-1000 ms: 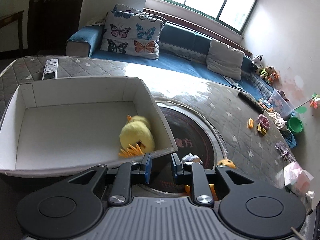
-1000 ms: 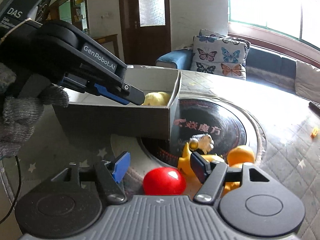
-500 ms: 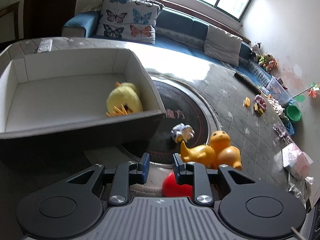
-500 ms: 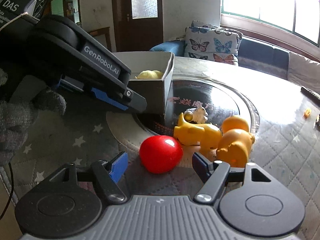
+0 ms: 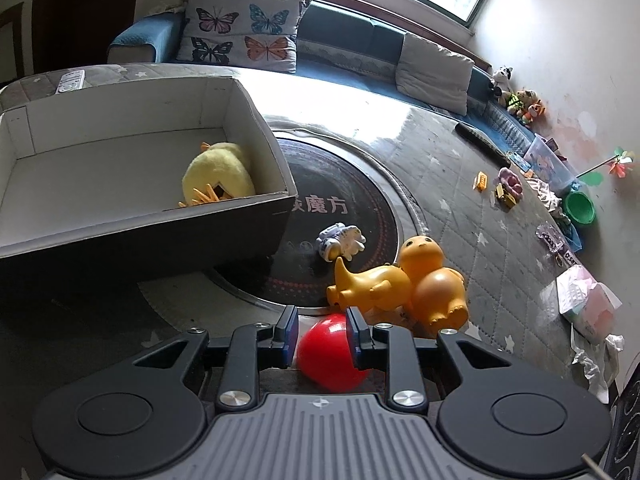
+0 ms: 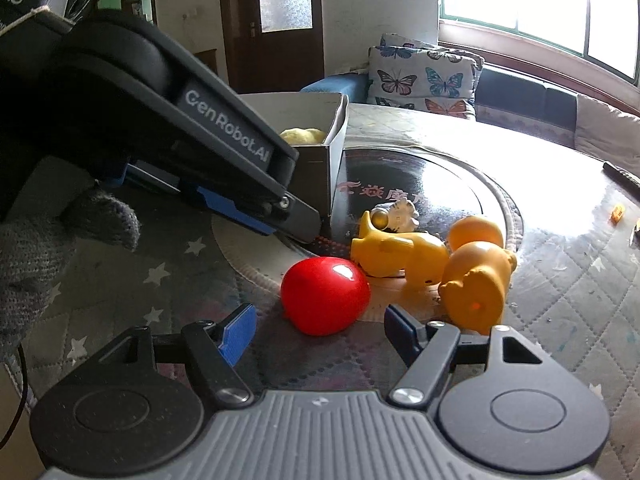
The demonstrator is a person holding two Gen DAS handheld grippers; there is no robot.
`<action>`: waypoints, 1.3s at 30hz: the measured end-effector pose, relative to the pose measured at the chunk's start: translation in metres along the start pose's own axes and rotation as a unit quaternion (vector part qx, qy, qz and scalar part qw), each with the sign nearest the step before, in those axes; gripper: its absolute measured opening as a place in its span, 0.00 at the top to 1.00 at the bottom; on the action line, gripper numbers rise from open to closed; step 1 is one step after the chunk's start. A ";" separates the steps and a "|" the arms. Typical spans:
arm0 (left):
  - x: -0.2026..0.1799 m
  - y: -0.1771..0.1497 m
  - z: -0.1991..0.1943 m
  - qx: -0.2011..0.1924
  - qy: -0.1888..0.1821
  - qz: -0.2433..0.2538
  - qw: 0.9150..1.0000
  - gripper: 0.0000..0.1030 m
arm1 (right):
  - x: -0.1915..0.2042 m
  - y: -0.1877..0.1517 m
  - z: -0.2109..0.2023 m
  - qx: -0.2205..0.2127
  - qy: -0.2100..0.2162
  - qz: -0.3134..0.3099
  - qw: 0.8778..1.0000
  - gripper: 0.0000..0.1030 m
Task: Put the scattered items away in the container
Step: 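Lower the open left gripper around the red ball, then close the left gripper on the red ball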
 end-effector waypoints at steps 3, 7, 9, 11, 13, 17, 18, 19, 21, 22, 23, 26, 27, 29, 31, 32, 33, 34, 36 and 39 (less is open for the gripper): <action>-0.003 0.000 0.001 0.001 -0.003 0.003 1.000 0.72 | 0.000 -0.001 0.002 0.001 0.001 0.000 1.000 0.30; -0.007 -0.001 0.004 0.006 -0.007 0.007 1.000 0.72 | 0.001 -0.002 0.004 0.003 0.002 0.002 1.000 0.30; -0.008 -0.001 0.006 0.008 -0.008 0.009 1.000 0.72 | 0.001 -0.002 0.004 0.004 0.002 0.003 1.000 0.30; -0.009 -0.001 0.008 0.009 -0.009 0.009 1.000 0.72 | 0.001 -0.002 0.005 0.005 0.002 0.004 1.000 0.30; -0.009 -0.001 0.009 0.011 -0.010 0.009 1.000 0.72 | 0.001 -0.003 0.006 0.005 0.003 0.005 1.000 0.30; -0.010 -0.001 0.013 0.015 -0.011 0.012 1.000 0.72 | 0.002 -0.003 0.009 0.008 0.004 0.005 1.000 0.31; -0.010 -0.001 0.014 0.016 -0.011 0.012 1.000 0.72 | 0.002 -0.004 0.010 0.008 0.004 0.005 1.000 0.31; -0.010 -0.001 0.015 0.018 -0.012 0.013 1.000 0.71 | 0.002 -0.004 0.011 0.009 0.004 0.005 1.000 0.31; -0.010 0.000 0.018 0.021 -0.012 0.014 1.000 0.70 | 0.003 -0.003 0.013 0.010 0.002 0.004 1.000 0.32; -0.011 0.000 0.019 0.022 -0.012 0.015 1.000 0.70 | 0.003 -0.003 0.014 0.010 0.001 0.003 1.000 0.33; -0.011 0.001 0.021 0.023 -0.012 0.015 1.000 0.70 | 0.003 -0.003 0.016 0.010 0.000 0.003 1.000 0.33; -0.010 0.001 0.027 0.031 -0.012 0.017 0.999 0.70 | 0.002 -0.002 0.018 0.010 -0.001 0.005 1.000 0.35; -0.009 0.001 0.029 0.034 -0.012 0.018 0.999 0.70 | 0.001 -0.002 0.019 0.009 -0.002 0.006 1.000 0.36; -0.008 0.000 0.032 0.038 -0.011 0.019 0.999 0.70 | 0.000 -0.001 0.020 0.009 -0.004 0.006 1.000 0.37; -0.007 -0.001 0.035 0.041 -0.011 0.018 0.999 0.69 | 0.000 -0.001 0.022 0.008 -0.008 0.003 1.000 0.40; -0.006 -0.001 0.036 0.042 -0.012 0.017 0.999 0.68 | 0.000 -0.001 0.022 0.008 -0.009 0.001 1.000 0.41; -0.006 0.000 0.037 0.043 -0.013 0.016 0.999 0.68 | 0.000 -0.001 0.023 0.007 -0.010 -0.002 1.000 0.42; -0.006 0.000 0.037 0.043 -0.014 0.015 0.999 0.68 | 0.000 -0.001 0.023 0.007 -0.011 -0.004 1.000 0.43; -0.007 0.000 0.039 0.046 -0.018 0.017 0.999 0.68 | 0.001 0.000 0.024 0.005 -0.012 -0.007 1.000 0.45; -0.008 0.000 0.042 0.050 -0.018 0.023 0.998 0.65 | 0.001 0.001 0.025 0.002 -0.014 -0.010 1.000 0.48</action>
Point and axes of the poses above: each gripper's, at about its wrist camera, not at the fingertips, and z roughly the way its jaws point, x to its left, y to its top, the point moved 10 cm from there along z, roughly the way its jaws point, and after that the axes turned 6 degrees about z, right-handed, at the moved point
